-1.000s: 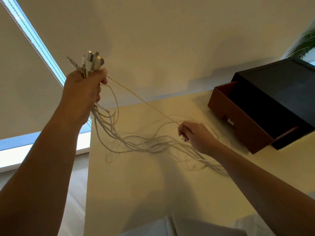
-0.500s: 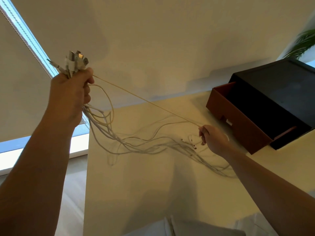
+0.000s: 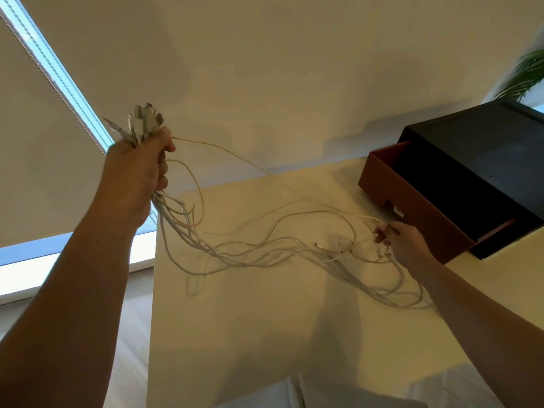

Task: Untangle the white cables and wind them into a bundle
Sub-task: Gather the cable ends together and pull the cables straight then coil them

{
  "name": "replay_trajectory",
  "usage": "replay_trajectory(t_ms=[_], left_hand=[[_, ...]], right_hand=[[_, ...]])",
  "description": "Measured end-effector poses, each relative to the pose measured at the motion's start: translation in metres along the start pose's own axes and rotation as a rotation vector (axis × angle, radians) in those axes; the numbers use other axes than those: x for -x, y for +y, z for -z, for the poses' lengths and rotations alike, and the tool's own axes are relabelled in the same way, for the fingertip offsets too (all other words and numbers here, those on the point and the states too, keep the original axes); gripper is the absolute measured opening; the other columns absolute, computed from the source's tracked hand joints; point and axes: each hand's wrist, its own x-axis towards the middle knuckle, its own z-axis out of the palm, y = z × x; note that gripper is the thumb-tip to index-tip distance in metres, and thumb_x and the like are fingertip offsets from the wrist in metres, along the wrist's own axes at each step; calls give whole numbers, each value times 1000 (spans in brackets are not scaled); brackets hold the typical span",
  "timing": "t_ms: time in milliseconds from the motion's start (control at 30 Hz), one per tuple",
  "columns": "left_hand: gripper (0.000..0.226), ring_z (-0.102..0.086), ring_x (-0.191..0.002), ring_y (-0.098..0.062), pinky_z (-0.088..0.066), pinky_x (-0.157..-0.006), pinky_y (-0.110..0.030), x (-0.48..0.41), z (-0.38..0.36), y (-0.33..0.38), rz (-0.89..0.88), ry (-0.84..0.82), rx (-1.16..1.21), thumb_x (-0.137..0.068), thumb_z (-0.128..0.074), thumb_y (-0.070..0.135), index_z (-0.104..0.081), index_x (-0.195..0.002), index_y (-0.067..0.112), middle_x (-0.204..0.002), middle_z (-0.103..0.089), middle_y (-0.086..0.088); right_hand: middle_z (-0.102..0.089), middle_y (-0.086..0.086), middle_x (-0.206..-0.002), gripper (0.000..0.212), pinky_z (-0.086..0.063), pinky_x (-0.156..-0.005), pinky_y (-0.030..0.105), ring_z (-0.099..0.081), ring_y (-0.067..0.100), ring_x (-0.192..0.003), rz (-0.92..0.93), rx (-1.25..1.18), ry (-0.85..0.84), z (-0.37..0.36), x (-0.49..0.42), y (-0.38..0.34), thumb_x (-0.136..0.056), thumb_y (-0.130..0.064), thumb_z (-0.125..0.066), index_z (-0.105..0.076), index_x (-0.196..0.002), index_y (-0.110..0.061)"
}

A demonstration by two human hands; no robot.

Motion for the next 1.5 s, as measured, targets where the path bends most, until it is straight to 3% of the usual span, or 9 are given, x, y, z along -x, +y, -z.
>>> replay_trajectory(t_ms=[167, 400, 600, 700, 833, 967, 1133, 1333, 1500], left_hand=[[24, -28, -46, -4, -28, -41, -14, 2, -1, -7, -10, -121, -123, -92, -58, 45, -69, -102, 25, -96, -65, 5], [13, -25, -42, -6, -25, -44, -21, 10, -13, -6, -73, 54, -86, -91, -61, 43, -60, -91, 30, -49, -30, 10], [14, -27, -44, -7, -25, -51, -26, 15, -15, -5, -108, 64, -37, -90, -60, 44, -62, -80, 35, -51, -34, 13], [10, -26, -43, -6, -23, -48, -25, 19, -23, -7, -80, -34, -63, -92, -61, 39, -68, -87, 32, -76, -53, 3], [17, -30, -40, 0, -39, -40, -15, 36, -48, -13, -38, -266, -155, -97, -55, 23, -69, -107, 21, -110, -72, -1], [22, -35, -91, 19, -45, -74, -24, 54, -74, -37, -10, -478, -330, -95, -57, 22, -70, -110, 13, -116, -68, -1], [31, -62, -103, -12, -46, -94, -34, 76, -100, -76, 105, -713, -507, -91, -62, 42, -72, -110, 20, -112, -71, -4], [24, -45, -43, 7, -30, -44, -11, 83, -102, -79, 187, -705, -478, -96, -56, 35, -67, -78, 22, -55, -57, 20], [25, -53, -70, 3, -38, -60, -12, 82, -102, -75, 96, -595, -523, -92, -60, 31, -64, -69, 25, -77, -62, 14]], right_hand=[[-63, -3, -79, 24, -41, -61, 26, -52, 11, -73, 87, -220, 1, -4, 6, -15, -99, -16, -49, -66, -83, -18], [-53, 2, -73, 25, -41, -67, 26, -48, 11, -68, 201, -366, 2, 10, 7, -43, -100, -20, -47, -68, -89, -13], [-54, -12, -83, 14, -36, -66, 18, -50, 3, -75, 402, 251, -137, 12, 12, -56, -95, -23, -57, -71, -90, -23], [-59, -11, -84, 15, -31, -69, 6, -52, 3, -80, 485, 364, -186, 6, 18, -57, -92, -18, -61, -75, -92, -15], [-61, -14, -81, 11, -39, -81, 33, -51, 10, -91, 573, 461, -179, -8, 23, -52, -89, -24, -65, -76, -91, -24], [-60, -17, -74, 15, -39, -71, 26, -56, 3, -77, 544, 240, -358, -18, 37, -65, -89, -21, -65, -74, -84, -31], [-56, -5, -72, 15, -36, -64, 24, -51, 9, -68, 623, 130, -444, -23, 58, -88, -88, -22, -66, -73, -82, -34], [-60, 7, -80, 14, -34, -61, 13, -48, 7, -69, 602, 172, -480, -16, 64, -97, -91, -22, -62, -75, -88, -19], [-61, 16, -85, 24, -34, -59, 18, -45, 9, -69, 416, 246, -593, -20, 60, -95, -97, -25, -53, -67, -80, -33]])
